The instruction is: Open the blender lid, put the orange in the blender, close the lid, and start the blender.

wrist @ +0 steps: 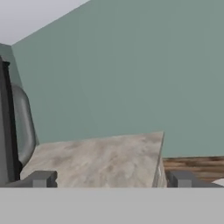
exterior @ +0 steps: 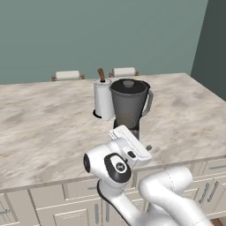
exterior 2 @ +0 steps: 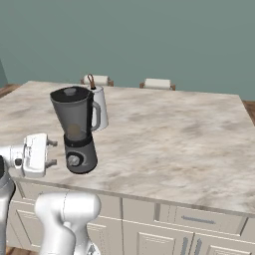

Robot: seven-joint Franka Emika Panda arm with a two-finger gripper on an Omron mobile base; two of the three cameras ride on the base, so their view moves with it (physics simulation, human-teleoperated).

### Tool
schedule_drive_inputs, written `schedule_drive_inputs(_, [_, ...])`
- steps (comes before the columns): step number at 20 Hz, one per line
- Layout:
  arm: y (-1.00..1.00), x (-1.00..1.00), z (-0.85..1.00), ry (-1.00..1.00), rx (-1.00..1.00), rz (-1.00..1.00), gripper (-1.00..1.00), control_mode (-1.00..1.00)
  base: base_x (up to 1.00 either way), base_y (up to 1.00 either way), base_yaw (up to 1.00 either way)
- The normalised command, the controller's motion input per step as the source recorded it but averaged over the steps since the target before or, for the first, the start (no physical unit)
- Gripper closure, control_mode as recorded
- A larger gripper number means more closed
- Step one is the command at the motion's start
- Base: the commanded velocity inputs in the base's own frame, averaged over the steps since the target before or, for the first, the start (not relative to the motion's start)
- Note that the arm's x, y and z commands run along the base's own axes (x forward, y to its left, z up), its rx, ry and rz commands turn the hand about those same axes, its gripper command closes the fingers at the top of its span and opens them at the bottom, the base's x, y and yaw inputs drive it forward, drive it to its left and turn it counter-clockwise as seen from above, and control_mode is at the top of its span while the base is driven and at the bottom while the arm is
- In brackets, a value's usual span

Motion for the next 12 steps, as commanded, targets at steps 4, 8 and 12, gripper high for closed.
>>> schedule_drive_inputs(4, [0.00, 0.14, -0.06, 0.00, 0.00, -0.06, -1.00, -1.00, 0.00, 0.00, 0.00])
schedule_drive_inputs(8, [0.00, 0.10, -0.08, 0.00, 0.00, 0.00, -1.00, -1.00, 0.00, 0.00, 0.00])
schedule_drive_inputs(12, [0.00, 0.09, -0.12, 0.00, 0.00, 0.00, -1.00, -1.00, 0.00, 0.00, 0.00])
